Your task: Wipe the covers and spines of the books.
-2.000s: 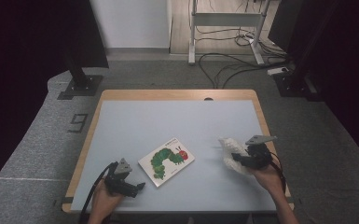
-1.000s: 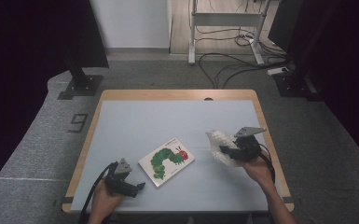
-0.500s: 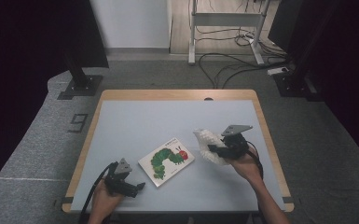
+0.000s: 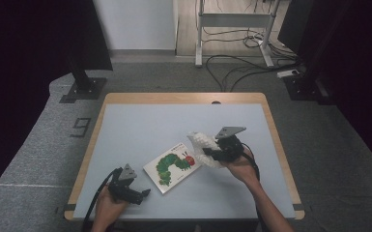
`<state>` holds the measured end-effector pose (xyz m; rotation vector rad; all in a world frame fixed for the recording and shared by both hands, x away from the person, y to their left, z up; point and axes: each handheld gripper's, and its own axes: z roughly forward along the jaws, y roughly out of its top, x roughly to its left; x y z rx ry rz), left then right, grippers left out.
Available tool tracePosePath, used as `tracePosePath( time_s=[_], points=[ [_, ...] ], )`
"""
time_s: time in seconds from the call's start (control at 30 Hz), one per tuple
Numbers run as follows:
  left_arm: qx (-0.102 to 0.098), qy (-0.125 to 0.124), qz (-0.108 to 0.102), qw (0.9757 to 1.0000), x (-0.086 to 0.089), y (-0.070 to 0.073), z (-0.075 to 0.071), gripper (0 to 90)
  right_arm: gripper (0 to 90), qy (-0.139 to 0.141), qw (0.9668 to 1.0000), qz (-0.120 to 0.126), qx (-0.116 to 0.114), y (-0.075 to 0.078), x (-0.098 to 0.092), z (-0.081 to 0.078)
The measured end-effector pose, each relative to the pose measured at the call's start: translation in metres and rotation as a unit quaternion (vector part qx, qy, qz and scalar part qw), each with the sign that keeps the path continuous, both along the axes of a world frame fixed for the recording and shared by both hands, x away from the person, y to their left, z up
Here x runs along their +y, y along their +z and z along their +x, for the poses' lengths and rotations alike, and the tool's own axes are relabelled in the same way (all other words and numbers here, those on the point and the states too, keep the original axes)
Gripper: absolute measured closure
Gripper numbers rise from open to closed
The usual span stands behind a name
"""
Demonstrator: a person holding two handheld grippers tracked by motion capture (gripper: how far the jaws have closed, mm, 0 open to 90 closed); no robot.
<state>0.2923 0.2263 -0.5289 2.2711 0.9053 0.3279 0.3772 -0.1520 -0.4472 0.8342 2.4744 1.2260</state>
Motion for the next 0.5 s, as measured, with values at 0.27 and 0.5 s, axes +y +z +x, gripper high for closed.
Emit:
tracePosePath(
  time_s=[0.27, 0.5],
  points=[
    [0.0, 0.0, 0.0, 1.0, 0.0, 0.0, 0.0, 0.0, 62.0, 0.014, 0.9998, -0.006, -0.008, -0.002, 0.019, 0.005],
    [0.001, 0.0, 0.0, 1.0, 0.0, 0.0, 0.0, 0.0, 62.0, 0.022, 0.9996, -0.02, -0.006, -0.017, 0.033, 0.012]
  ],
)
